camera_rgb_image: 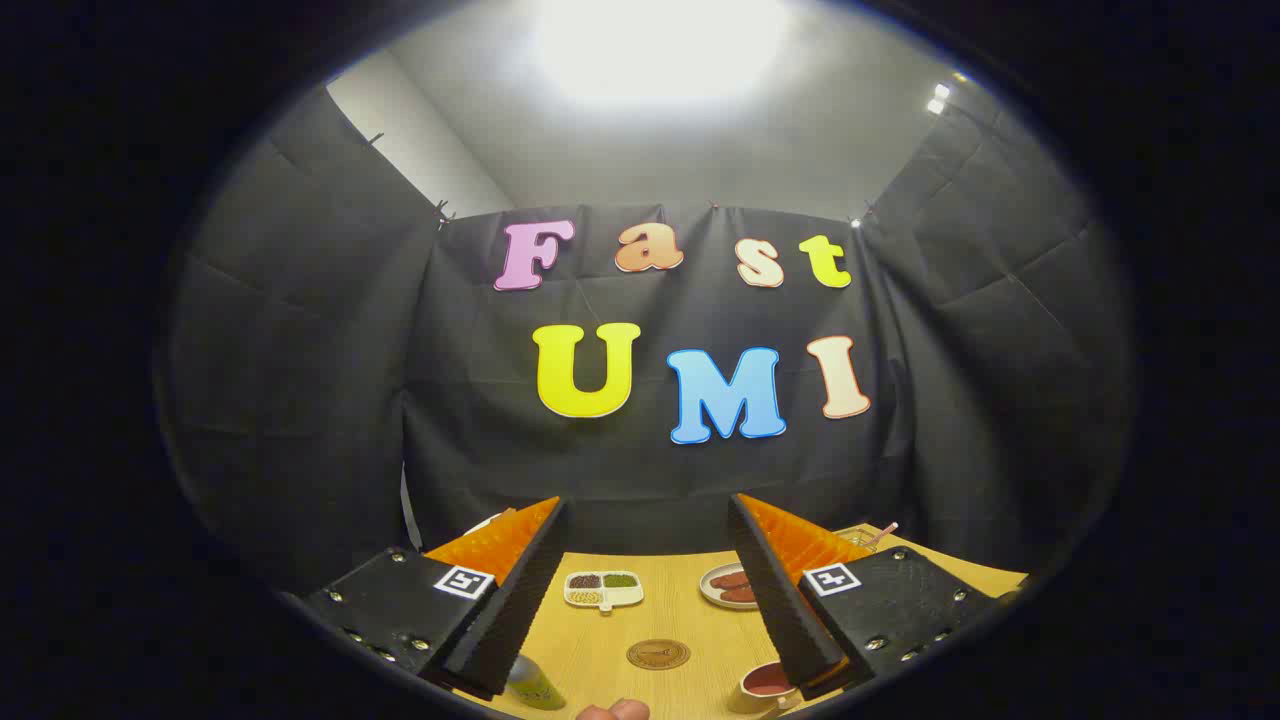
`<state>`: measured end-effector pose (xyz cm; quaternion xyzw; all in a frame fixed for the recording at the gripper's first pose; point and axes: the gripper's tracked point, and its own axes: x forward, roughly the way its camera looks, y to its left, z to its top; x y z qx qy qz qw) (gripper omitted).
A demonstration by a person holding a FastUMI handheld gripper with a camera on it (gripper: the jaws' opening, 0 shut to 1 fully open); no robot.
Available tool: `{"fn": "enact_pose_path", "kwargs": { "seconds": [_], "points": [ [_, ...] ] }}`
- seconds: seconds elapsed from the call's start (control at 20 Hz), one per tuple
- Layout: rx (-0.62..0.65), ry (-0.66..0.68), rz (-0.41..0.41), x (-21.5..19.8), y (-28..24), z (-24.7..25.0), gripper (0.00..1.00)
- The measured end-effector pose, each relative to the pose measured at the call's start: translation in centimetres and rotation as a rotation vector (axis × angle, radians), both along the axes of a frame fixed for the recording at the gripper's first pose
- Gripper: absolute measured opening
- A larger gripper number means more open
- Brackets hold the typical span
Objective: Take the bottle from table, then pour the juice into the cup, finally place the bottle on the coaster
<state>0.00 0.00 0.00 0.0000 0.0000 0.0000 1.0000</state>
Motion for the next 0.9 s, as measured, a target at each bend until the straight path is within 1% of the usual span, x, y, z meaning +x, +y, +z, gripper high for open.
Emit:
{"fn": "enact_pose_path", "kwargs": {
  "seconds": [0.5, 0.7, 0.9],
  "points": [
    [-0.085, 0.03, 0.017, 0.4, 1.2, -0.1, 0.97],
    [-0.091, 0.023, 0.039, 0.4, 2.2, 0.0, 0.97],
    [-0.091, 0.025, 0.043, 0.6, 2.5, 0.0, 0.97]
  ]
}}
